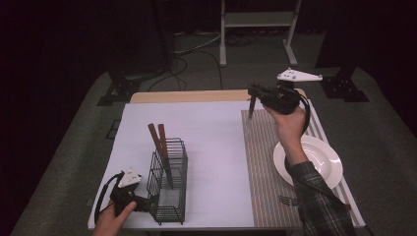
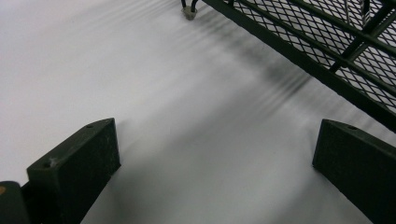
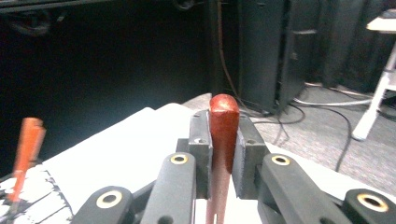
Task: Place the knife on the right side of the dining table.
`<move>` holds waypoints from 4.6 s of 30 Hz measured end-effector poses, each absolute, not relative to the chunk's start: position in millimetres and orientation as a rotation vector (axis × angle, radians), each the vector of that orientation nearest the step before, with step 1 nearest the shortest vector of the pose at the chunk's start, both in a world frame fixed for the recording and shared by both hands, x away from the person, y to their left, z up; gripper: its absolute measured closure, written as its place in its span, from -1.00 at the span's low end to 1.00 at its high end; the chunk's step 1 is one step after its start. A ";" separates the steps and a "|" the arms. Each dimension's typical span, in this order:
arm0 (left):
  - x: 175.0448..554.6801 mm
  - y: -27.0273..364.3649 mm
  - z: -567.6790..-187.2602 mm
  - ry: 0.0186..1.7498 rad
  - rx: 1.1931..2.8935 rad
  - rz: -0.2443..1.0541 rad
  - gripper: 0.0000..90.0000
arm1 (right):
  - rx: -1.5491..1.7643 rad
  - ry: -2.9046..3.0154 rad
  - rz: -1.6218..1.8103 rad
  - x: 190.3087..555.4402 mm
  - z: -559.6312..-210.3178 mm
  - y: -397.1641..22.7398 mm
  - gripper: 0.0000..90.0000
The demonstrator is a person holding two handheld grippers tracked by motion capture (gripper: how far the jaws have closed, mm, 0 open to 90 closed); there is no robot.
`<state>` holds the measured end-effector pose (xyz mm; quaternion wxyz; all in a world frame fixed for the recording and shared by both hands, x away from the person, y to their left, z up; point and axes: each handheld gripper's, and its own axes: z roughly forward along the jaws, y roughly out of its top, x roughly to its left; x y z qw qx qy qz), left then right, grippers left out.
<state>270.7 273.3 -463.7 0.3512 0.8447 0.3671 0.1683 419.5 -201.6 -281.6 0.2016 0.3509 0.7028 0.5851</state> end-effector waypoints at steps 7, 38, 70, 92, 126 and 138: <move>270.6 273.3 -463.8 0.952 2.186 0.433 -1.00 | 1.075 1.902 1.590 429.8 -298.5 -218.2 0.78; 270.6 273.3 -463.7 0.952 2.187 0.433 -1.00 | 1.243 1.702 1.478 446.5 -347.8 -246.8 0.77; 270.7 273.3 -463.8 0.952 2.186 0.433 -1.00 | 1.342 1.653 1.449 434.2 -356.3 -281.4 0.61; 270.7 273.3 -463.7 0.952 2.187 0.433 -1.00 | 1.410 1.634 1.449 433.1 -362.7 -301.9 0.44; 270.7 273.3 -463.8 0.952 2.186 0.433 -1.00 | 1.562 1.642 1.405 429.4 -385.6 -338.1 0.15; 270.7 273.3 -463.8 0.953 2.186 0.432 -1.00 | 1.629 1.644 1.372 428.5 -397.1 -349.7 0.06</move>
